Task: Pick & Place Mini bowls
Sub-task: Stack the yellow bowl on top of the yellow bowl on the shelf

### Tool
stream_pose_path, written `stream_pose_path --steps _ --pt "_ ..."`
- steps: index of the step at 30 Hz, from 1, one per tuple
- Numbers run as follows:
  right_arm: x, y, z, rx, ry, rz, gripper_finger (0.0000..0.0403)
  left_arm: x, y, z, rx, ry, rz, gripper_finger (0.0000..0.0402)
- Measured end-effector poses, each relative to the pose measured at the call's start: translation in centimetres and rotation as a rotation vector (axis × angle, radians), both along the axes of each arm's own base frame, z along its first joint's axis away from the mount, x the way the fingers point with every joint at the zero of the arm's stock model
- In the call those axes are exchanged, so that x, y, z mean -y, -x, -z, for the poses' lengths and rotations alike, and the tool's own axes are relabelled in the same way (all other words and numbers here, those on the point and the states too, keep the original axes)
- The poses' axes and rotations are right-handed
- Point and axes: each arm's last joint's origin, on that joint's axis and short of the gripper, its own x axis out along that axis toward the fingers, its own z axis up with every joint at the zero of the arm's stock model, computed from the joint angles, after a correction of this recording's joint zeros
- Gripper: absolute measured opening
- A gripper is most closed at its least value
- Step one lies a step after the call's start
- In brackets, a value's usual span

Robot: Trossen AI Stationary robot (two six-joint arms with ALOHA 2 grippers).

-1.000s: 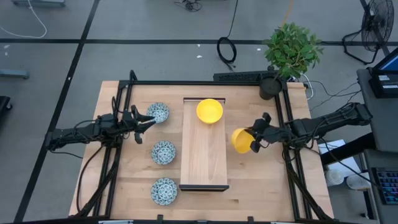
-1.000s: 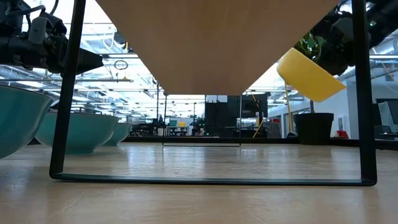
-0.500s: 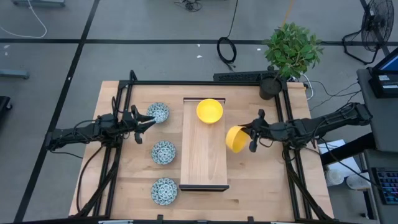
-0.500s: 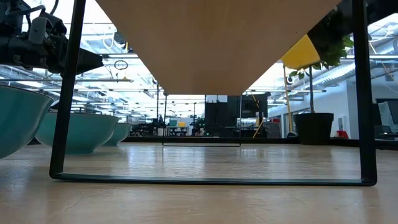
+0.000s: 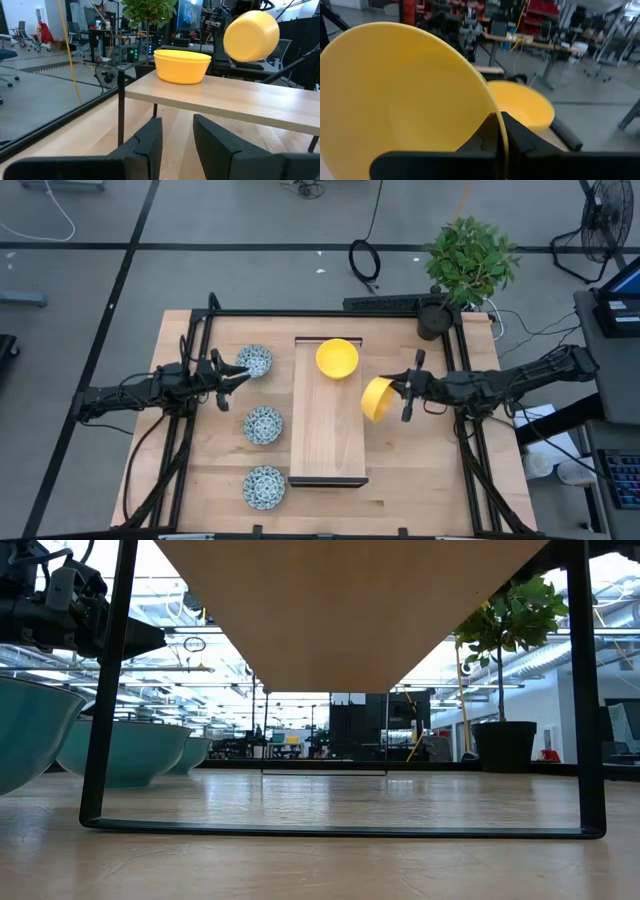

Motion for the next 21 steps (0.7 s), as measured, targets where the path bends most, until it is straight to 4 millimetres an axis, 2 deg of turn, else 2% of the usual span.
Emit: stream_pose_path --steps 9,21 --pt "0.0 -0.1 -1.5 0.106 0.130 -0.012 0.0000 0.0 0.0 0.0 0.000 0.000 0.001 0.0113" --pt "0.2 -0.1 -1.9 0.100 0.292 0.001 0.0000 0.0 0.0 0.0 0.000 0.000 0.000 0.0113"
